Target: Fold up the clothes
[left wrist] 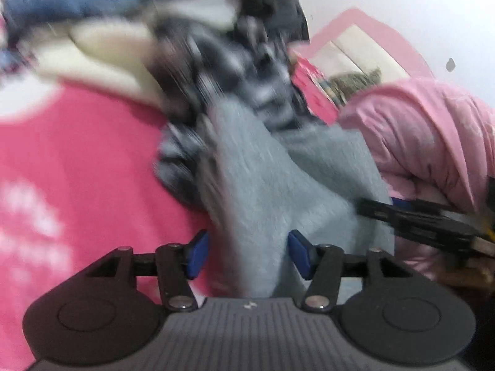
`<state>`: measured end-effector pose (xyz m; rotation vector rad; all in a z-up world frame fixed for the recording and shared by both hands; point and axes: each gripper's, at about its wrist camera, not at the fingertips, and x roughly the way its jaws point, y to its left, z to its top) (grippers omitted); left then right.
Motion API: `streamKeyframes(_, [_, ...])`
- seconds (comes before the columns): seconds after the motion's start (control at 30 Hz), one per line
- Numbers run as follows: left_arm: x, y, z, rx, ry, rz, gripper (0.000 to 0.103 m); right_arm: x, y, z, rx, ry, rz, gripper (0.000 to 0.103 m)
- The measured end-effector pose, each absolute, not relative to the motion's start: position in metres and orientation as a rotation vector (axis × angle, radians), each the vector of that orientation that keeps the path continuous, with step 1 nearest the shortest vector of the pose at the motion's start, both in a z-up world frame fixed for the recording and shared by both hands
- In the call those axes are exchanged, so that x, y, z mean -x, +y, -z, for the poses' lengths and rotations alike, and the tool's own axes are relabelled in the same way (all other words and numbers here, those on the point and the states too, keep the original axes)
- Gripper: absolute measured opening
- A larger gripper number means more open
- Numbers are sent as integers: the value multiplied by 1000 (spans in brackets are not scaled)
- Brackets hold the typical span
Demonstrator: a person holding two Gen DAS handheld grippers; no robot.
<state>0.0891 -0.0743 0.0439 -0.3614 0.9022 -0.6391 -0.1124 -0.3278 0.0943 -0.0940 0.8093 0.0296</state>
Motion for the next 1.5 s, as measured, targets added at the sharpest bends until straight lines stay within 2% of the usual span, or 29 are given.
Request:
streamKeyframes(0.07, [-86,-59,-61,350,818,634,31,134,-324,-116,136,733,14,45])
streamKeyframes(0.13, [-91,-65,-78,343,738,683,20,154,-324,-136,159,639,-20,46])
streamKeyframes(0.23, [-99,-99,-80,291,696,781,17,153,-321,-136,135,620,-144,47])
streamKeyframes(0.3, [-103,-131,-69,219,698,832,19,140,-314,-116,143,646,-153,46])
streamKeyframes(0.33, [-105,-146,-61,174,699,842,16,133,-311,-105,148,659,-158,46])
streamKeyframes(0.37, [-105,-156,-48,100,698,798,7,127,-308,-95,152,672,-163,45])
streamKeyframes(0.4, [-104,-164,-35,33,691,761,3,118,-308,-83,149,688,-152,44])
streamKeyframes(0.43, [-103,-167,-25,1,666,751,3,107,-313,-70,133,709,-112,40])
streamKeyframes(0.47, [-104,-168,-22,15,660,748,3,97,-320,-57,103,725,-85,29])
streamKeyframes(0.5, [-105,-168,-19,29,655,744,3,90,-328,-48,63,729,-73,21])
streamKeyframes(0.53, [-106,-168,-18,42,656,740,3,86,-334,-45,52,733,-44,0])
streamKeyframes(0.67, [-108,-167,-45,57,726,725,5,91,-337,-56,-8,753,-22,0])
streamKeyframes(0.73, [-96,-165,-61,-15,693,721,14,103,-334,-68,0,742,-27,9])
streamKeyframes(0.8, [-96,-177,-66,-94,682,745,24,120,-329,-81,18,700,-100,24])
streamKeyframes(0.83, [-100,-185,-64,-126,698,765,30,125,-327,-83,19,698,-131,26])
streamKeyframes(0.87, [-109,-194,-52,-155,749,788,31,126,-326,-77,10,723,-136,28])
streamKeyframes(0.9, [-116,-203,-42,-185,783,803,32,127,-325,-71,2,748,-142,28])
streamKeyframes(0.93, [-116,-209,-38,-212,758,792,27,128,-325,-65,-7,773,-147,28])
streamKeyframes(1.13, [-105,-234,-34,-365,693,750,27,135,-320,-33,-58,917,-177,28])
streamKeyframes(1.3, [-110,-227,-35,-310,719,762,27,158,-317,-46,-10,960,-189,28])
streamKeyframes(1.5, [-107,-227,-35,-312,715,757,27,153,-310,-75,-12,823,-221,28])
